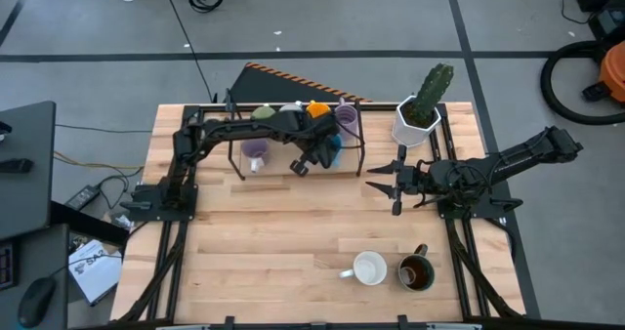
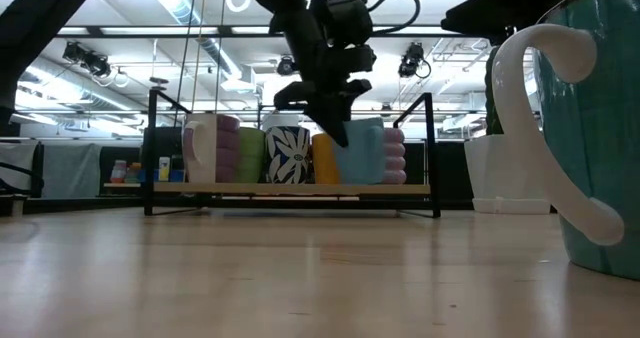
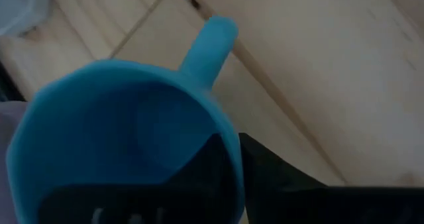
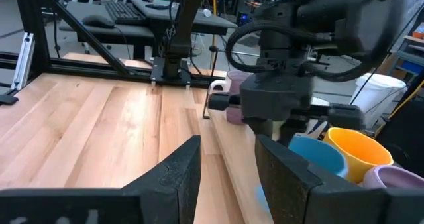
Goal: Place coffee mugs
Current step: Put the light blue mug on the shelf aligned with the blue mug
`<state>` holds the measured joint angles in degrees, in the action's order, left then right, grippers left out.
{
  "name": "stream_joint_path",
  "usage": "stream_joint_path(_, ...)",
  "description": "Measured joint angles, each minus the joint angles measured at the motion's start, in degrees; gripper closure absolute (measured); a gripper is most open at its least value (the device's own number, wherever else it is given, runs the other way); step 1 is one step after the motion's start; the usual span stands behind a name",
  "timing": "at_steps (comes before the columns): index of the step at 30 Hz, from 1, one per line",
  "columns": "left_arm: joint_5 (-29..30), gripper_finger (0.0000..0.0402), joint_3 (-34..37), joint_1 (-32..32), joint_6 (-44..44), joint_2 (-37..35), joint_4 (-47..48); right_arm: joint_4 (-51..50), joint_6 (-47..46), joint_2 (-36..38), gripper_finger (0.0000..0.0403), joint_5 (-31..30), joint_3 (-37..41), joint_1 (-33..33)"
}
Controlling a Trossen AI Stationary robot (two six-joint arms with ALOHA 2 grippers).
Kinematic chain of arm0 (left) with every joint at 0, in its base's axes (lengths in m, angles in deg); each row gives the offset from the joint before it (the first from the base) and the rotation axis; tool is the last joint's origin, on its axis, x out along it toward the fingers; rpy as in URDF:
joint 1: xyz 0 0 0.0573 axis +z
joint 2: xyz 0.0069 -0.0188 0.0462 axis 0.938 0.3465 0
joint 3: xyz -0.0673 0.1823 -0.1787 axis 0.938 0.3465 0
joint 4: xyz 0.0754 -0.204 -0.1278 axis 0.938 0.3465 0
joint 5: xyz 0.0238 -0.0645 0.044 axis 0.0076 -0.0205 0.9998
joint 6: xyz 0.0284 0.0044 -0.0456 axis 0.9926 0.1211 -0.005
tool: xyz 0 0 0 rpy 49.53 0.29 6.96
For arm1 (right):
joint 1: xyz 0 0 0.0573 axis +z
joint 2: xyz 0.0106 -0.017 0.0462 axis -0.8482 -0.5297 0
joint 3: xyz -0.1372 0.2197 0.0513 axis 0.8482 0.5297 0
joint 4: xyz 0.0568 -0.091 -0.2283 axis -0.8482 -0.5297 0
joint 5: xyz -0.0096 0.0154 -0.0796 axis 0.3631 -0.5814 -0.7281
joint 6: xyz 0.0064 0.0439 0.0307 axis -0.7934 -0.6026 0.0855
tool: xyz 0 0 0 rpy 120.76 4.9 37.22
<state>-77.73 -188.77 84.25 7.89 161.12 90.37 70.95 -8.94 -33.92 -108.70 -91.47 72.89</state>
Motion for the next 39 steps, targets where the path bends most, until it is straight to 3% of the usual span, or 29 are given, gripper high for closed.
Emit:
stream_joint_path(19,8.96,0.0368,0.09,-3.28,-1.03,-7.37,23.82,1.85,1.86,-0.15,0.0254,0.39,0.00,0.00)
stream_joint_path(39,10.46,0.0357,4.90,-1.48,-0.02,-7.30,24.74,2.12,1.92,-0.15,0.0254,0.44,0.00,0.00)
